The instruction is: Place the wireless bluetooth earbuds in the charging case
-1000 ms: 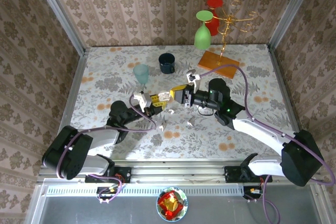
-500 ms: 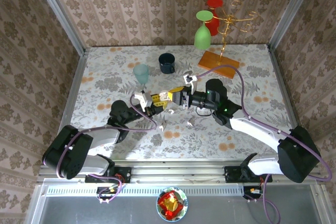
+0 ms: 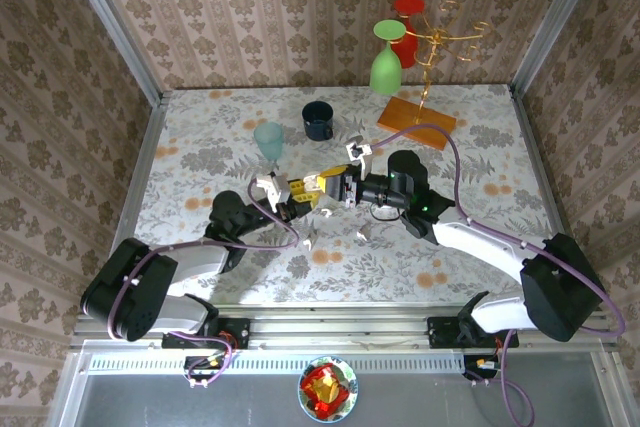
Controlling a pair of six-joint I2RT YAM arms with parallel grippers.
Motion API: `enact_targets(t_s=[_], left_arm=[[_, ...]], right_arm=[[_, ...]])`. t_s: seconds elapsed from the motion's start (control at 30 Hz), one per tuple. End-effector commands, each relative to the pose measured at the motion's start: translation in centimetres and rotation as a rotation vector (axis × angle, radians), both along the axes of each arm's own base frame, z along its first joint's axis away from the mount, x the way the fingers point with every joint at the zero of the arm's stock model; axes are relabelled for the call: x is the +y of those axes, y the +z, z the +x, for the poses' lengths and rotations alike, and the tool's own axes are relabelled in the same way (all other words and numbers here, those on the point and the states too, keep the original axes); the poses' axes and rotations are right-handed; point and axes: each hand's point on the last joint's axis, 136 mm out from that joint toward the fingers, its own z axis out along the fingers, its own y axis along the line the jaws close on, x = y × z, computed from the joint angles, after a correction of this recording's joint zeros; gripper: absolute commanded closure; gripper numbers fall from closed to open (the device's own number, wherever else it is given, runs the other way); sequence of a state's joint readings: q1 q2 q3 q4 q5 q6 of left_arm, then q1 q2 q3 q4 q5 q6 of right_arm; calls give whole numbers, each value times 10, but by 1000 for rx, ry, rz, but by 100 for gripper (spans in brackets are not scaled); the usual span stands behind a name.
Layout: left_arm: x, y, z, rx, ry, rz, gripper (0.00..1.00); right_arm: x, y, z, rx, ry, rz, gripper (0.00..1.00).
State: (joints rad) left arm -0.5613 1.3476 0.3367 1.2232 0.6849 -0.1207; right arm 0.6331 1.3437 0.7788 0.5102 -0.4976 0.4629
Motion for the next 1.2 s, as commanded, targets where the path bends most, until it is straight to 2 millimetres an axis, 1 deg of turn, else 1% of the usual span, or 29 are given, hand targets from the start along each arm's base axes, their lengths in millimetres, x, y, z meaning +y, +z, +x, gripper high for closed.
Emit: enact_targets(t_s=[0.0, 0.13, 0.27, 0.4, 0.43, 0.5, 0.57, 0.6, 0.7, 0.77, 0.8, 0.83, 0.87, 0.93, 1.03, 1.1, 1.17], left_arm=[[-3, 27, 0, -57, -9, -59, 94], [-2, 28, 0, -57, -7, -62, 94], [-2, 27, 1, -54, -4, -62, 94], [1, 20, 4, -51, 29, -50, 95], [6, 18, 11, -45, 73, -50, 95], [12, 13, 17, -34, 109, -44, 95], [21, 7, 22, -20, 146, -36, 95], [25, 3, 26, -13, 171, -31, 95], [41, -9, 35, 15, 245, -18, 95], [45, -15, 35, 24, 254, -10, 95], [53, -17, 39, 28, 281, -6, 95], [56, -20, 39, 29, 288, 0, 95], [57, -22, 38, 28, 291, 5, 95], [58, -26, 34, 26, 288, 16, 94], [58, -36, 27, 17, 268, 43, 94], [59, -43, 22, 10, 263, 63, 94], [58, -46, 17, 4, 249, 75, 94]], right_arm=[[0, -4, 2, -21, -14, -32, 77], [-7, -3, 5, -15, -57, -54, 69], [-11, 5, 6, -19, -81, -55, 65], [-19, 12, 4, -40, -110, -43, 57], [-22, 12, 4, -42, -129, -44, 56], [-32, 9, 6, -34, -178, -58, 54], [-44, -1, 12, -7, -253, -103, 51], [-50, -9, 15, 19, -290, -144, 49], [-64, -40, 19, 107, -351, -297, 45], [-70, -57, 18, 169, -362, -378, 45], [-72, -67, 16, 209, -359, -431, 45], [-75, -77, 13, 254, -352, -490, 45], [-75, -84, 10, 289, -332, -543, 44], [-84, -106, 0, 386, -314, -689, 44], [-92, -139, -14, 520, -283, -847, 44], [-94, -151, -17, 576, -278, -917, 44], [-97, -163, -22, 634, -270, -982, 46]])
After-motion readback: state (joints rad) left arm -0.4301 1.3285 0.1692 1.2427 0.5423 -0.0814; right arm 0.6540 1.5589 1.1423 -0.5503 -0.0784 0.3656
